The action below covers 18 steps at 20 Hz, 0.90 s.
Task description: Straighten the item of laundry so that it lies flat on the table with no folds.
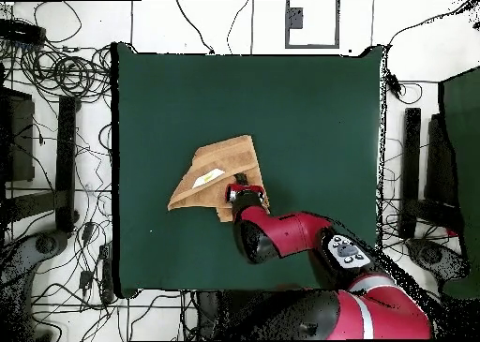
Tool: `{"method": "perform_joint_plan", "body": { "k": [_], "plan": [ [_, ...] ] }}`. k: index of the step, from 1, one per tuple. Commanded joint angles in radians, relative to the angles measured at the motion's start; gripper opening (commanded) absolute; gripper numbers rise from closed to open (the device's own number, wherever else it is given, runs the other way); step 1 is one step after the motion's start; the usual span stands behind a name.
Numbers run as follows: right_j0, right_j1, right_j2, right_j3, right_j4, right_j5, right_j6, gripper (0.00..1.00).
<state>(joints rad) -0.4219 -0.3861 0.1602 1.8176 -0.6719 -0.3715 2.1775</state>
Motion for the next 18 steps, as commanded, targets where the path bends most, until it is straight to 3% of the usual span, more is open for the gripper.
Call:
{"method": "perform_joint_plan", "body": {
  "k": [1, 8, 11, 18],
  "plan": [
    [0.003, 0.053, 0.101, -0.073, -0.011, -0.156, 0.118, 0.00],
    [-0.015, 0.063, 0.118, -0.069, -0.021, -0.287, 0.134, 0.00],
    [0.002, 0.056, 0.100, -0.057, 0.022, -0.340, 0.132, 0.00],
    [0.079, 0.006, 0.036, 0.024, 0.222, -0.478, 0.135, 0.00]
  ]
}}
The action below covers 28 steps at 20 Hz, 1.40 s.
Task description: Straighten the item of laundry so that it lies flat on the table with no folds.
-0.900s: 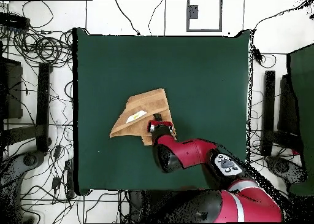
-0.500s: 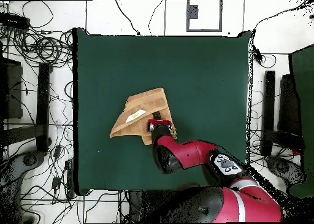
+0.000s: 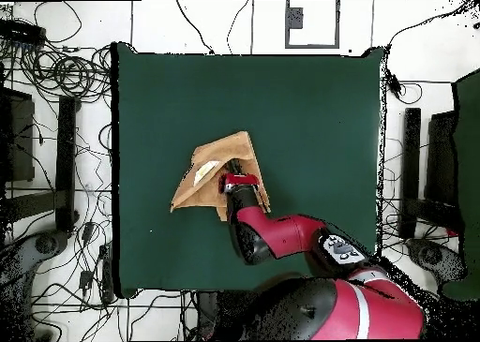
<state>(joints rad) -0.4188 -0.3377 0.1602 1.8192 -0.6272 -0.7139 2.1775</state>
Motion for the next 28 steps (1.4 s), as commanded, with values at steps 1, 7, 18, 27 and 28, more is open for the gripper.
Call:
{"method": "perform_joint_plan", "body": {
  "k": [1, 7, 18, 27, 28],
  "plan": [
    [0.074, -0.042, 0.037, 0.020, 0.174, -0.135, 0.136, 0.00],
    [0.052, -0.024, 0.051, -0.010, 0.128, -0.145, 0.141, 0.00],
    [0.081, 0.067, 0.035, -0.131, 0.149, -0.172, 0.085, 0.00],
    [0.132, 0.030, -0.012, -0.127, 0.180, -0.068, 0.046, 0.00],
    [0.141, 0.035, -0.025, -0.118, 0.177, -0.067, 0.035, 0.00]
  ]
}}
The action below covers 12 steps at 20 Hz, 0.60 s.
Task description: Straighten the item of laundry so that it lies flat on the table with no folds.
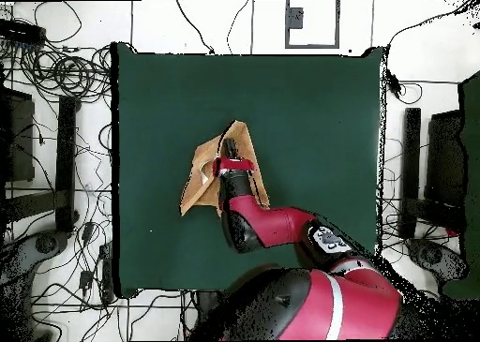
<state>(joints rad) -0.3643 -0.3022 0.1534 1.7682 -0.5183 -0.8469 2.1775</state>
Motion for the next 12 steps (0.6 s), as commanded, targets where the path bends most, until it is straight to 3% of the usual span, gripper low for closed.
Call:
{"method": "perform_joint_plan", "body": {
  "k": [1, 5, 12],
  "plan": [
    [0.099, 0.008, -0.028, -0.062, 0.071, 0.057, 0.028, 0.00],
    [0.181, 0.018, -0.075, -0.044, 0.181, 0.017, 0.009, 0.00],
    [0.304, -0.090, -0.129, 0.025, 0.364, 0.030, 0.058, 0.00]
  ]
}}
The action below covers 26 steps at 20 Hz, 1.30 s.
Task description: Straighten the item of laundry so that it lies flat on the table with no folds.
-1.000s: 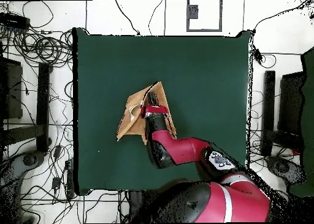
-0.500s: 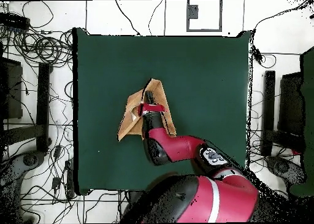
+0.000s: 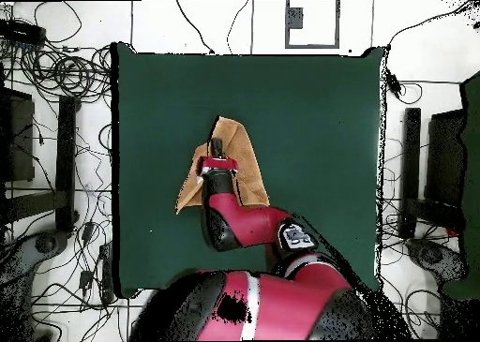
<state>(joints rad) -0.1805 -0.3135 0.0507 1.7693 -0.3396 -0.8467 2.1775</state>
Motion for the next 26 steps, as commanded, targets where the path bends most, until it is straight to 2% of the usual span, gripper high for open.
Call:
{"method": "perform_joint_plan", "body": {
  "k": [1, 4, 8, 11, 14, 19, 26],
  "plan": [
    [0.138, -0.083, -0.032, 0.030, 0.214, 0.018, 0.064, 0.00],
    [0.203, -0.064, -0.054, 0.043, 0.306, -0.027, 0.071, 0.00],
    [0.256, -0.073, -0.075, 0.046, 0.386, -0.020, 0.089, 0.00],
    [0.264, -0.094, -0.089, 0.056, 0.383, 0.007, 0.105, 0.00],
    [0.269, -0.156, -0.100, 0.088, 0.375, 0.083, 0.114, 0.00],
    [0.242, -0.253, -0.107, 0.145, 0.293, 0.291, 0.078, 0.00],
    [0.090, -0.427, -0.008, 0.242, 0.051, 0.542, 0.055, 0.00]
  ]
}}
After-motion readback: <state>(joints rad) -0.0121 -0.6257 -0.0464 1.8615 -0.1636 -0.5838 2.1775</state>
